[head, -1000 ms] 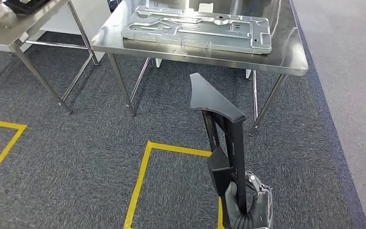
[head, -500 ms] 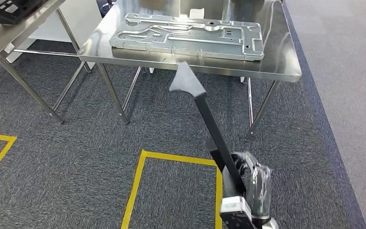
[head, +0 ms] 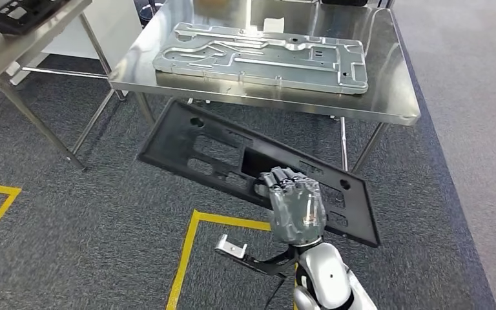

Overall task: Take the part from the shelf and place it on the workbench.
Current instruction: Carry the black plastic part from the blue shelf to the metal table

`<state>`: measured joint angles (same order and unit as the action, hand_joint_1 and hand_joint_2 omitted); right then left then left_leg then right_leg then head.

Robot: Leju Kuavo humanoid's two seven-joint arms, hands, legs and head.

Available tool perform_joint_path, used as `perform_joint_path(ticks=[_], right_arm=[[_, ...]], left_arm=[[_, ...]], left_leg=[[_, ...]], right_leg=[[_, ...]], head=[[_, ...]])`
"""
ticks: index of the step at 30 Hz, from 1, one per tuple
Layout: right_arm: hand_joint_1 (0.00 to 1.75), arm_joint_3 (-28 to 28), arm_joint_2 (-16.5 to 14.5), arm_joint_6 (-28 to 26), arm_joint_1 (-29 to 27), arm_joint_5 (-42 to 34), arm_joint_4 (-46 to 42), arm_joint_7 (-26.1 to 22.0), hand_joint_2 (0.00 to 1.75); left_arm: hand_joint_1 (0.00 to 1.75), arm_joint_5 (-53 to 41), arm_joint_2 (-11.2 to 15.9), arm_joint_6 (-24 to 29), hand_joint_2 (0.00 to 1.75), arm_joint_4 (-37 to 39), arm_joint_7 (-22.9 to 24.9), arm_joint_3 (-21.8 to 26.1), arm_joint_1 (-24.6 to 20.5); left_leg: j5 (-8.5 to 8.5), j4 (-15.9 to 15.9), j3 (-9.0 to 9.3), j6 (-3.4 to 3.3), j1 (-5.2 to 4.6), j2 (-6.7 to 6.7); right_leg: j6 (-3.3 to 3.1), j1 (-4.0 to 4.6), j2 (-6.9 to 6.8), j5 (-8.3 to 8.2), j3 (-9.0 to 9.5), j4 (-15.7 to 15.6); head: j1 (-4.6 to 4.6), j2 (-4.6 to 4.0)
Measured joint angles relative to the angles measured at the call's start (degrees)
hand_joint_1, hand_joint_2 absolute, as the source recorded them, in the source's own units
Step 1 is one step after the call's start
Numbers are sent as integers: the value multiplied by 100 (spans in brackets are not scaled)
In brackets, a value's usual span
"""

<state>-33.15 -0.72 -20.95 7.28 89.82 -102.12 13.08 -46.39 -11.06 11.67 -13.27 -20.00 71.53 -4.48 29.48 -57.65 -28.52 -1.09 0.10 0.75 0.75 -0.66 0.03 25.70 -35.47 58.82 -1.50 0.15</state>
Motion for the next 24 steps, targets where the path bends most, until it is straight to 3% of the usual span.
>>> perform_joint_path(ticks=[2, 4, 7, 9, 10, 13, 15, 17, 19, 20, 22, 24], right_arm=[[175, -186, 83, 141, 129, 9, 86, 104, 175], [175, -412, 211, 400, 313, 12, 207, 254, 175], [175, -775, 460, 613, 547, 12, 459, 464, 175], [175, -974, 652, 645, 640, 12, 588, 589, 175], [175, -1046, 751, 664, 688, 12, 630, 647, 175], [175, -1157, 1007, 715, 850, 12, 694, 764, 175], [175, -1184, 1140, 773, 952, 12, 703, 793, 175], [175, -1212, 1288, 859, 1053, 12, 670, 848, 175], [175, -1243, 1469, 916, 1164, 12, 599, 905, 175], [175, -1250, 1552, 931, 1220, 12, 561, 925, 175], [175, -1256, 1682, 943, 1292, 12, 514, 945, 175], [175, -1274, 1792, 981, 1313, 12, 485, 956, 175]], left_arm=[[0, -7, 6, 0, 0, 0, 5, -5, -5], [0, -27, 13, -9, 0, 0, 9, -7, -9], [0, -48, 20, -31, 0, 0, 12, -10, -16], [0, -51, 22, -44, 0, 0, 13, -10, -3], [0, -53, 26, -54, 0, 0, 14, -9, 7], [0, -56, 40, -80, 0, 0, 12, -7, 38], [0, -55, 44, -96, 0, 0, 8, -5, 35], [0, -49, 48, -104, 0, 0, 2, -2, 25], [0, -43, 50, -104, 0, 0, -4, 2, 27], [0, -41, 51, -104, 0, 0, -7, 3, 25], [0, -38, 51, -104, 0, 0, -8, 4, 21], [0, -33, 51, -104, 0, 0, -8, 7, 26]], left_leg=[[17, -50, 26, 75, 3, -2], [78, -356, -64, 124, 15, -17], [444, -1331, -666, 177, 48, -30], [537, -1608, -987, 199, 63, -33], [409, -1464, -1017, 203, 67, -36], [-311, -477, -813, 170, 57, -52], [-466, -200, -740, 95, 27, -58], [-442, -170, -687, -7, 16, -48], [-436, -121, -598, -93, 24, -39], [-422, -103, -554, -128, 27, -36], [-359, -95, -491, -174, 17, -34], [-273, -95, -398, -193, -1, -24]], right_leg=[[-94, 2, 11, 15, 74, -39], [-183, -17, 13, 54, 200, -84], [-236, -15, 9, 147, 320, -103], [-222, -12, 15, 228, 403, -101], [-207, -14, 18, 278, 466, -100], [-135, -18, 20, 431, 656, -102], [-59, -9, 24, 491, 711, -106], [26, -9, 24, 495, 733, -77], [86, -22, 20, 497, 632, 179], [105, -26, 18, 552, 479, 446], [137, -24, 16, 804, 6, 1133], [149, -19, 15, 972, -383, 1500]], head=[[12, 1], [42, 1], [83, 0], [84, 0], [85, 0], [90, 0], [95, 0], [94, 0], [89, 1], [86, 1], [84, 1], [85, 1]])
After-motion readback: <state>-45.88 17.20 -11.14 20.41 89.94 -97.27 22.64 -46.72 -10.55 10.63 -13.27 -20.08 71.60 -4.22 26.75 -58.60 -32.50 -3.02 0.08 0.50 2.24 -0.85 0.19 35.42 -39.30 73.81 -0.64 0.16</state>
